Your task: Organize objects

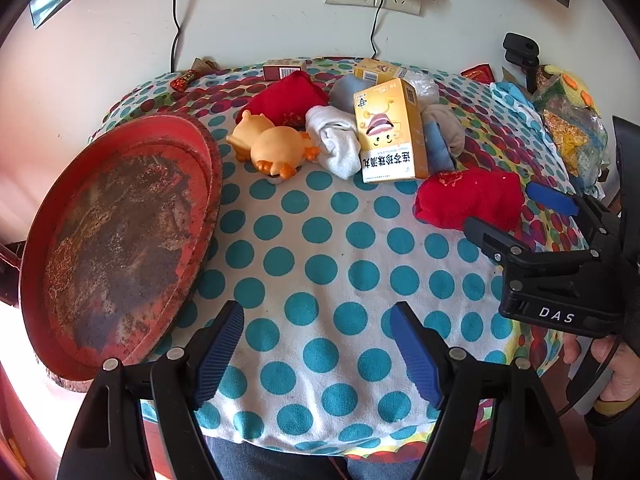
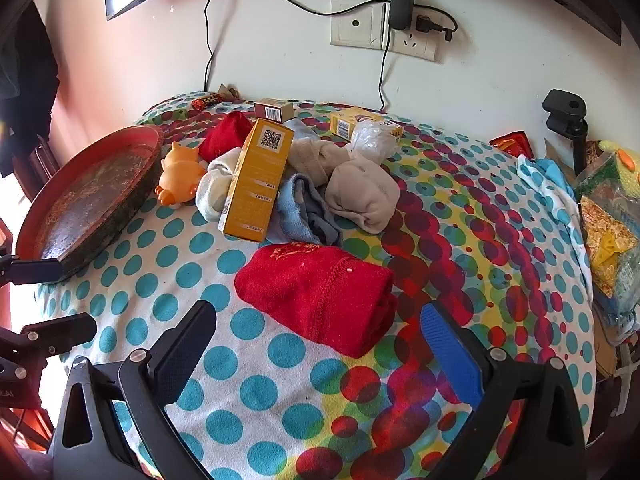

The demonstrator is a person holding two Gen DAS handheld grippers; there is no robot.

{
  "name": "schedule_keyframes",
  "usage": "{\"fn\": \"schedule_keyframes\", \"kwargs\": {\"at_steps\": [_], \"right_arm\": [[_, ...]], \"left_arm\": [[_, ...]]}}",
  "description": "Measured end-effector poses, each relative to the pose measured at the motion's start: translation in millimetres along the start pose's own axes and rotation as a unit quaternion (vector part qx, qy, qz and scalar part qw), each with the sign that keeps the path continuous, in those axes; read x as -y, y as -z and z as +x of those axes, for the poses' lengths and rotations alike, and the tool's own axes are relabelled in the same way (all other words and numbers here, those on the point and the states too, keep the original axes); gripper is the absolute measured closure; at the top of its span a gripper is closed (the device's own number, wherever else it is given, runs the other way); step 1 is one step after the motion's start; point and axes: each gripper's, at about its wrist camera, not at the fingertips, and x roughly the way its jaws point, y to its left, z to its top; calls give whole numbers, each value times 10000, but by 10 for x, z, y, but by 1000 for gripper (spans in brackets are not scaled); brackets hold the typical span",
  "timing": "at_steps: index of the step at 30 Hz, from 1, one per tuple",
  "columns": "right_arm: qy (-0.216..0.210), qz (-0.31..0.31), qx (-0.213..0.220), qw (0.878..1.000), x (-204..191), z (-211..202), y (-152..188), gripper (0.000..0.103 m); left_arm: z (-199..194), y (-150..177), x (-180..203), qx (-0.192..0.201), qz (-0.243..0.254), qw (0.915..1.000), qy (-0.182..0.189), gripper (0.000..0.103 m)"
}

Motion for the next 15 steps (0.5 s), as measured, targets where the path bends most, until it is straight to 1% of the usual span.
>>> {"fn": "schedule_keyframes", "kwargs": {"at_steps": [5,7,9,11,13,14,15], "right_arm": [[-38,-89,-23,10000,-62,176,-60,4],[25,-165,-47,9998,-83,253,-68,16],[81,-266,-115,9995,-98,331,-69,26],[-37,-242,-156,9996,-65,384,-59,32],[-145,-183,-114,9997,-14,392,-58,53],[-264,-115,-111,9995,17,387,-60,56],[-378,-20,-112,9992,56,378,-63,61]], "left_arm": [[72,-117,37,17,22,10000,91,25],[93,-171,63,56,61,9999,126,25],[124,-237,94,48,73,9999,137,25],[162,-293,128,59,80,9998,162,25],[209,-349,171,28,93,9998,170,25],[237,-384,197,16,93,9998,197,25],[262,-408,218,5,99,9997,217,25]]}}
